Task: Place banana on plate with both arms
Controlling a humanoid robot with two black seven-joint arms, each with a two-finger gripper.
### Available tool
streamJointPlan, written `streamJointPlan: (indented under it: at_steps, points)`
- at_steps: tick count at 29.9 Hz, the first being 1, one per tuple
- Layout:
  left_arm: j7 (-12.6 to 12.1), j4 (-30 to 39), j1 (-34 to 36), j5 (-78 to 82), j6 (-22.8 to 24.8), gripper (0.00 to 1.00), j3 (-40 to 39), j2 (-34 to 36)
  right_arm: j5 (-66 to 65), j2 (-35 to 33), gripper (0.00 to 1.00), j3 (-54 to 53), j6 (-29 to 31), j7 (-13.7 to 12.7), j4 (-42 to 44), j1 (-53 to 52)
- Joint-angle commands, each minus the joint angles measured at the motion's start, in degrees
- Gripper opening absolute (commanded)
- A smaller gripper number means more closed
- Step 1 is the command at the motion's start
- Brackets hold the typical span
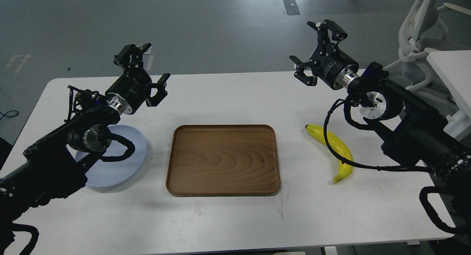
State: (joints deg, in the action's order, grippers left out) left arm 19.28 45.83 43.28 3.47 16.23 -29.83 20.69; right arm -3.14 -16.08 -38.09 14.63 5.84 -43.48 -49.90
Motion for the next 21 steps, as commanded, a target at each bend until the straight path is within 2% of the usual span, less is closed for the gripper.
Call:
streamJointPlan:
  at_steps: [1,6,21]
  points:
    - [0.1,0.0,-0.1,0.0,0.6,0.98,-0.4,0.0,0.2,0.0,1.0,-0.1,0.1,-0.5,-0.7,0.8]
    - [-0.6,0.0,0.3,-0.2,0.6,0.98,-0.3,-0.1,0.2,-0.5,1.0,-0.3,0.1,-0.7,-2.0,1.6]
    - [-0.1,-0.5,0.6,-0.4,1.3,0.98,-0.7,0.4,0.1,-0.2,1.0,-0.7,0.1,-0.7,-2.0,1.6]
